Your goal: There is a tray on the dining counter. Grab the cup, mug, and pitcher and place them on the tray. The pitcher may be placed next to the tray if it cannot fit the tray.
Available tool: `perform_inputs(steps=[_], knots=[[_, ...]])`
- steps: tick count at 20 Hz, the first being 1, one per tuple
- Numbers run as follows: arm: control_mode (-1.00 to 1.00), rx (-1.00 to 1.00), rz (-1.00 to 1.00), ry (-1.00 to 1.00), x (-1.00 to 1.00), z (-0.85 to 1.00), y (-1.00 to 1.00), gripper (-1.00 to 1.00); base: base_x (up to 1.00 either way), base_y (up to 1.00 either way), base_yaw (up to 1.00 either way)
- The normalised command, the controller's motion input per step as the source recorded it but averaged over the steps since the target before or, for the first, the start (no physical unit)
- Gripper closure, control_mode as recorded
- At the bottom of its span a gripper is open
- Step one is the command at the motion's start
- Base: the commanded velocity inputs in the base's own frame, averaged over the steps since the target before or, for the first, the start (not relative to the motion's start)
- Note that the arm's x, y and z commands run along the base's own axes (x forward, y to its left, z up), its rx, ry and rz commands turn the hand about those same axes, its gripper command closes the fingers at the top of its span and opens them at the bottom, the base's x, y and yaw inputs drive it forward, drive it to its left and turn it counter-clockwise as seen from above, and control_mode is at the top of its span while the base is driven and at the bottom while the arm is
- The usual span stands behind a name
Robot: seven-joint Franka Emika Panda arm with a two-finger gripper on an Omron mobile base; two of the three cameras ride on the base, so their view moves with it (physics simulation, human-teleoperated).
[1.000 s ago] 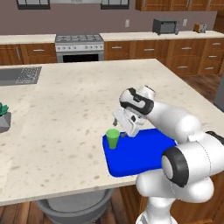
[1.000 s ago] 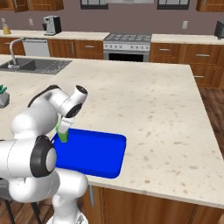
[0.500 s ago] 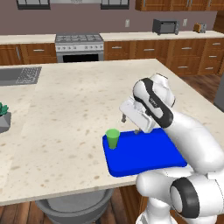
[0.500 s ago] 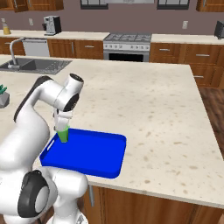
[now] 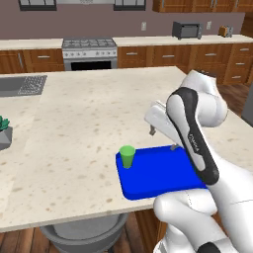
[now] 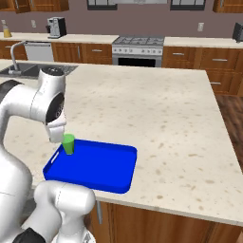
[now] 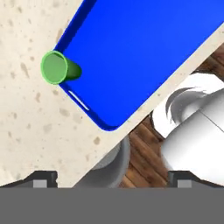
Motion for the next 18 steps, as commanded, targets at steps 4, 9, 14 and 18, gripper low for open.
perform_inputs(steps=[4, 9, 14, 18], knots=[[-1.0, -0.18, 0.31, -0.32, -0.92, 0.62, -0.28, -1.0, 0.0, 0.0, 0.0], [-1.0, -0.24, 0.34, -0.19, -0.71, 0.52, -0.28, -1.0, 0.0, 0.0, 0.0], [-1.0, -0.24, 0.23, -0.01, -0.14, 0.13, -0.36, -1.0, 0.0, 0.0, 0.0], [-1.0, -0.17, 0.29, 0.0, -0.07, 0.0, -0.51, -1.0, 0.0, 0.0, 0.0]])
